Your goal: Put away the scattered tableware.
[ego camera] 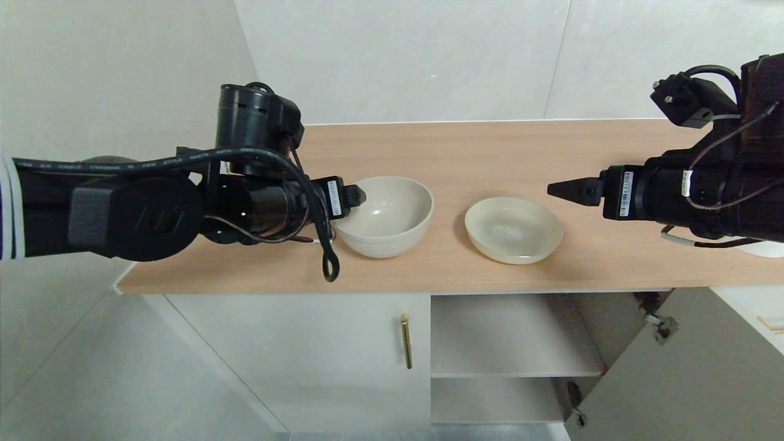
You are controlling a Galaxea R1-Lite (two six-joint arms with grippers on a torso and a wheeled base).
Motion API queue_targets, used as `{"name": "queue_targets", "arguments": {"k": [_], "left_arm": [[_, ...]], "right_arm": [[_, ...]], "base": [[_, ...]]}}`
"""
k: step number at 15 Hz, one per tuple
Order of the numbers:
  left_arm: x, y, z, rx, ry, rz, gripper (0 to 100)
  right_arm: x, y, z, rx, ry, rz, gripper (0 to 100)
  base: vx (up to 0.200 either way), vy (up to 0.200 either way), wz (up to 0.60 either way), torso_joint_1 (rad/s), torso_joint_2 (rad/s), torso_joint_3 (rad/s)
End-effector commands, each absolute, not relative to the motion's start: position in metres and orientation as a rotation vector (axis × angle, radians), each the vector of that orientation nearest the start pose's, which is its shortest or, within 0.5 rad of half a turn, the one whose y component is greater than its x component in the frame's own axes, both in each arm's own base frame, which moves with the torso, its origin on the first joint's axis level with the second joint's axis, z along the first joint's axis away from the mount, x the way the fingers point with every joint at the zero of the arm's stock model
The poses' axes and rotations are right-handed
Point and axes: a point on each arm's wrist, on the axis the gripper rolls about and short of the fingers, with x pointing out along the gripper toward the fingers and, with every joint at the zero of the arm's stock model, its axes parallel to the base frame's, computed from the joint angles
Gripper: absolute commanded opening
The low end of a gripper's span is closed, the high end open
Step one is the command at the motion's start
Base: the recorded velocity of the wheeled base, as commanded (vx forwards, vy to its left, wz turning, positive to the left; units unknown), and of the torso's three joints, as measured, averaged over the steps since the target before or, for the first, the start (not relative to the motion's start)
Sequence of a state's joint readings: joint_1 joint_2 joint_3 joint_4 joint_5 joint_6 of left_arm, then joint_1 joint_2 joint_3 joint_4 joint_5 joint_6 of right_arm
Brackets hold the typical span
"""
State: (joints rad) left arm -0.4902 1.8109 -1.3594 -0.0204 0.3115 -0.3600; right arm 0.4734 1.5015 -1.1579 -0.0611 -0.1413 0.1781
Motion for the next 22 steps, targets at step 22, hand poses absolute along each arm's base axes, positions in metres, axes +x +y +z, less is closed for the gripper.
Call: {"name": "queue_targets", "arguments": {"k": [22], "left_arm": [[0.265,-0.16,0.264,-0.219,0.307,-0.208,0]], "right_arm": [[0.31,0.134,0.23,0.019,0.429,0.051,100]], "base": [[0.0,0.0,0.0,0.0,0.0,0.0]]}}
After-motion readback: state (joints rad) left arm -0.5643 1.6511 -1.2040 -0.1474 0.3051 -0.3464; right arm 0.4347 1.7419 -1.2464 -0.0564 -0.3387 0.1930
